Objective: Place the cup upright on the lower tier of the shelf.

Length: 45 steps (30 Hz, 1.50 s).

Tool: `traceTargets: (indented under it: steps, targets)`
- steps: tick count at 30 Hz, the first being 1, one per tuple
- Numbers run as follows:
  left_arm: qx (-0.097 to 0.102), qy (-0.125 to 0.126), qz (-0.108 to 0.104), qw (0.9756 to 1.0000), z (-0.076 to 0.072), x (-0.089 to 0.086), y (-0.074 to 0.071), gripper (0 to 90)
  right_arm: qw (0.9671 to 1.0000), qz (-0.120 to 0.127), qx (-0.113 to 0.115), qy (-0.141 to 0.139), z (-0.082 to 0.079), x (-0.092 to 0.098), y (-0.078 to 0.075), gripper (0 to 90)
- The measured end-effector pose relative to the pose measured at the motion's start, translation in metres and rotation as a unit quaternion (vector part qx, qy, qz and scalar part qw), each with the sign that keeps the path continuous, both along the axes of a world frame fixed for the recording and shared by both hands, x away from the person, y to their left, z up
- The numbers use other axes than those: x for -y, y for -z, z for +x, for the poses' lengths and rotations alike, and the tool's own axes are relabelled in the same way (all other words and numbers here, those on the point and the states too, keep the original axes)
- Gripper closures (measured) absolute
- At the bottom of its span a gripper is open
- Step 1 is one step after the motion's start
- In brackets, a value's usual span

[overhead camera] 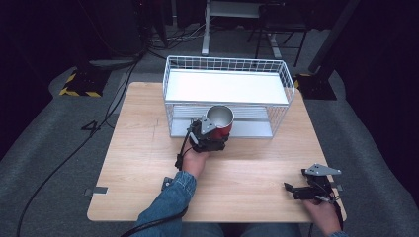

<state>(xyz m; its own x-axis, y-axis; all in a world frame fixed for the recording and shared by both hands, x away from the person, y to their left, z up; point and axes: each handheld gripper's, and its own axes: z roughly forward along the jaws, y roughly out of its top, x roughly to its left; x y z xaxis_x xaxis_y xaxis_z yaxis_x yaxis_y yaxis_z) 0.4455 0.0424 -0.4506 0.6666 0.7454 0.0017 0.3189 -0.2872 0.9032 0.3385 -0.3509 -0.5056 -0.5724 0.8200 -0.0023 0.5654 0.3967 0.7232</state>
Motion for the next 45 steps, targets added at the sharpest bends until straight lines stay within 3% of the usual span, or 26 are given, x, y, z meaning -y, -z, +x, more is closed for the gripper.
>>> traceTargets:
  steps: [8, 14, 26, 33, 45]
  targets:
    - [-0.012, 0.007, -0.007, 0.9999, 0.006, 0.011, 0.007, 16.6, 1.0000, 0.000, 0.000, -0.001, 0.000, 0.000, 0.000, 5.9]
    - [-0.018, -0.003, -0.009, 0.9998, 0.020, 0.016, 0.012, 16.6, 1.0000, 0.000, 0.000, -0.001, 0.000, 0.000, 0.000, 5.9]
    - [-0.021, -0.029, -0.015, 0.9993, 0.046, 0.023, 0.021, 16.6, 1.0000, -0.001, 0.001, -0.008, 0.000, 0.000, 0.000, 6.3]
    - [-0.021, -0.062, -0.029, 0.9974, 0.060, 0.026, 0.027, 16.5, 1.0000, 0.000, 0.001, -0.010, 0.000, 0.000, 0.000, 6.4]
    - [-0.024, -0.079, -0.015, 0.9965, 0.072, 0.026, 0.032, 16.3, 0.9999, 0.000, 0.001, -0.011, -0.001, 0.000, 0.000, 6.6]
